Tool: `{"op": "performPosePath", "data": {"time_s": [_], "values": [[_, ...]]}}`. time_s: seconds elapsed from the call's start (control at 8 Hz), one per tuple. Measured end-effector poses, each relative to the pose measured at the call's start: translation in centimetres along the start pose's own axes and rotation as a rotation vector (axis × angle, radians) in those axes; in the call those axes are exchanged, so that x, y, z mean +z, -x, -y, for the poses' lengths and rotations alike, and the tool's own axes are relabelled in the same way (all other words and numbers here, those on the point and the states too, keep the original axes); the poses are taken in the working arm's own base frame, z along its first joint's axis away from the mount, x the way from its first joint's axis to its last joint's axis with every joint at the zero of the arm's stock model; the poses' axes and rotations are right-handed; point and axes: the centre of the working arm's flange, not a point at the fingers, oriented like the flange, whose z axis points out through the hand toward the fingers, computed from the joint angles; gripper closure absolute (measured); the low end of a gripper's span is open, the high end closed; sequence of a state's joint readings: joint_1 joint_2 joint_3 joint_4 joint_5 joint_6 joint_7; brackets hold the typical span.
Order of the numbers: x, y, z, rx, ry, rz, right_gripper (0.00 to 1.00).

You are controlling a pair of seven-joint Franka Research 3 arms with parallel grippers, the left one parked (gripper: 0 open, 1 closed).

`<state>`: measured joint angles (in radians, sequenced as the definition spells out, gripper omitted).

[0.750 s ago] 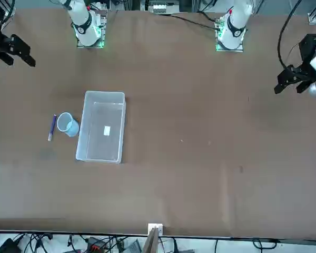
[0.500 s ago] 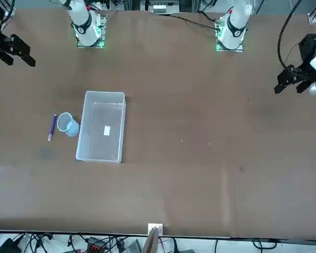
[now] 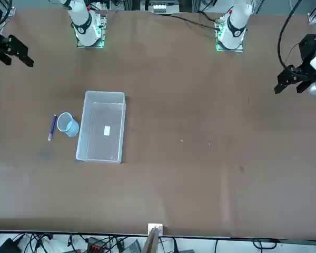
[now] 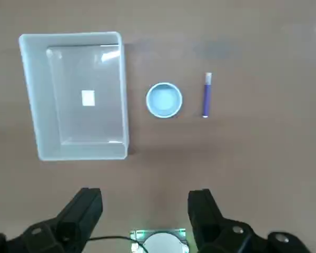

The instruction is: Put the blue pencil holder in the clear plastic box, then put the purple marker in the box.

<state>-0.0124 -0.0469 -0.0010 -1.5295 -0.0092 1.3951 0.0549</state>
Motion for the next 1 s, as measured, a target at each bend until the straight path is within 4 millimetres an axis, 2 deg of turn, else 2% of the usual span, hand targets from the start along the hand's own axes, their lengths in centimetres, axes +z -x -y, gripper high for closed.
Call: {"op": "performPosePath", "data": {"time_s": [0.25, 0.38, 0.62, 1.0], "values": [[2.5, -2.2, -2.5, 0.005, -0.003, 0.008, 0.00], [4.6, -3.4, -3.4, 0.005, -0.005, 0.012, 0.00], [10.1, -5.2, -3.7, -0.035, -0.005, 0.014, 0.00], [17.8, -6.0, -4.4, -0.103, -0.006, -0.006, 0.00]]}}
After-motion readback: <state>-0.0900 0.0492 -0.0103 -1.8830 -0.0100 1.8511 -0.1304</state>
